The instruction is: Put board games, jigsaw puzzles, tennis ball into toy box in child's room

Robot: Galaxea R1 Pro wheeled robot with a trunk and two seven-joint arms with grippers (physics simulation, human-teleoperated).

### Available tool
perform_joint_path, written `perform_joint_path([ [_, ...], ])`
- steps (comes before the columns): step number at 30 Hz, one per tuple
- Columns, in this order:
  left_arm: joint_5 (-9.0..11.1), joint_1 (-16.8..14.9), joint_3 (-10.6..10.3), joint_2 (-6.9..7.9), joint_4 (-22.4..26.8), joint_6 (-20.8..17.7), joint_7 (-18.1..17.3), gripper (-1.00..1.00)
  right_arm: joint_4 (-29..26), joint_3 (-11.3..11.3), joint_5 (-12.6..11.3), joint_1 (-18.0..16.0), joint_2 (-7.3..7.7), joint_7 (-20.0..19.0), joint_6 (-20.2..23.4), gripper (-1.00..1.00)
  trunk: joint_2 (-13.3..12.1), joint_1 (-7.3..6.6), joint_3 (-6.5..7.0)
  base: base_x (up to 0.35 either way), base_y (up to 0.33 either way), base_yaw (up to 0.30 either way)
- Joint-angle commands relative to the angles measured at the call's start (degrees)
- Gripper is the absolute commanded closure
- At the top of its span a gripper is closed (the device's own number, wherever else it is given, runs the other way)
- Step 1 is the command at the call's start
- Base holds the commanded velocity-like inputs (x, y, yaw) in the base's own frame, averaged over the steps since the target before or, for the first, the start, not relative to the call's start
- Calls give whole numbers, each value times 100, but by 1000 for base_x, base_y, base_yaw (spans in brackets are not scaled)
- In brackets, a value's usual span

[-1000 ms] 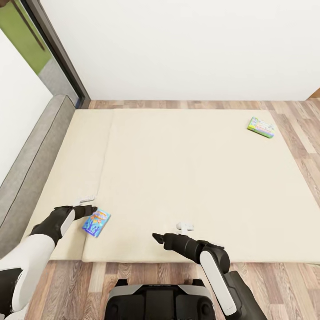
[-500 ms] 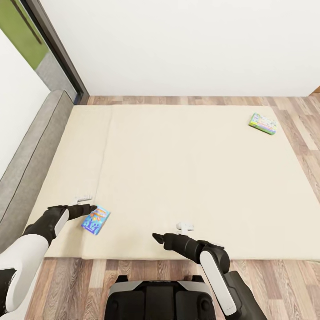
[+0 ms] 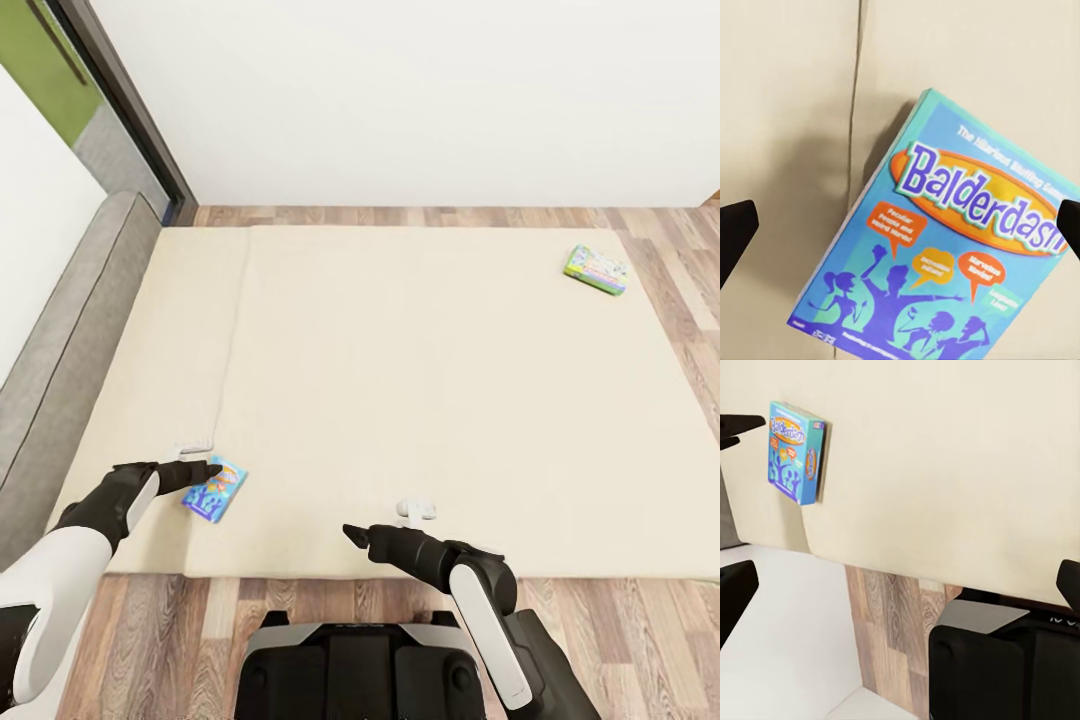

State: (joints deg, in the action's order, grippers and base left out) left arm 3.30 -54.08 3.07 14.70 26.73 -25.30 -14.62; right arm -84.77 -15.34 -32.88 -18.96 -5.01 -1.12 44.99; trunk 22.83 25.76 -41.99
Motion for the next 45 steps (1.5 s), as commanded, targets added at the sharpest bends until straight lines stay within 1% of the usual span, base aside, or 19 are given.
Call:
perform_joint_path([
  [1, 26, -2, 7, -2, 8, -45, -18, -100, -5, 4, 10, -2, -2, -12, 27, -100, 9, 3, -16, 0, 0, 0],
  [7, -3, -1, -47, 3, 8, -34, -38, -100, -5, 4, 10, -2, -10, -11, 27, -100, 9, 3, -73, 0, 0, 0],
  [22, -12, 1, -88, -6, 8, -25, -57, -100, -5, 4, 10, -2, -5, -13, 27, -100, 9, 3, -208, 0, 0, 0],
  [25, -13, -1, -166, -5, 8, -16, -56, -100, -5, 4, 10, -2, -3, -15, 27, -100, 9, 3, -220, 0, 0, 0],
  [27, -13, -1, -254, -4, 8, -9, -53, -100, -3, 4, 10, -2, -5, -13, 27, -100, 9, 3, -225, 0, 0, 0],
  [28, -13, -1, -254, -4, 8, -9, -53, -100, -3, 4, 10, -2, -5, -13, 27, -100, 9, 3, -227, 0, 0, 0],
  [34, -7, -1, -518, 6, 11, 18, -57, -100, 22, 4, 20, -2, -21, -5, 20, -100, 9, 3, -232, 0, 0, 0],
  [45, -5, 2, -601, 26, 16, 171, -58, -100, 58, 12, 24, -2, -6, -9, 19, -100, 9, 3, -234, 0, 0, 0],
])
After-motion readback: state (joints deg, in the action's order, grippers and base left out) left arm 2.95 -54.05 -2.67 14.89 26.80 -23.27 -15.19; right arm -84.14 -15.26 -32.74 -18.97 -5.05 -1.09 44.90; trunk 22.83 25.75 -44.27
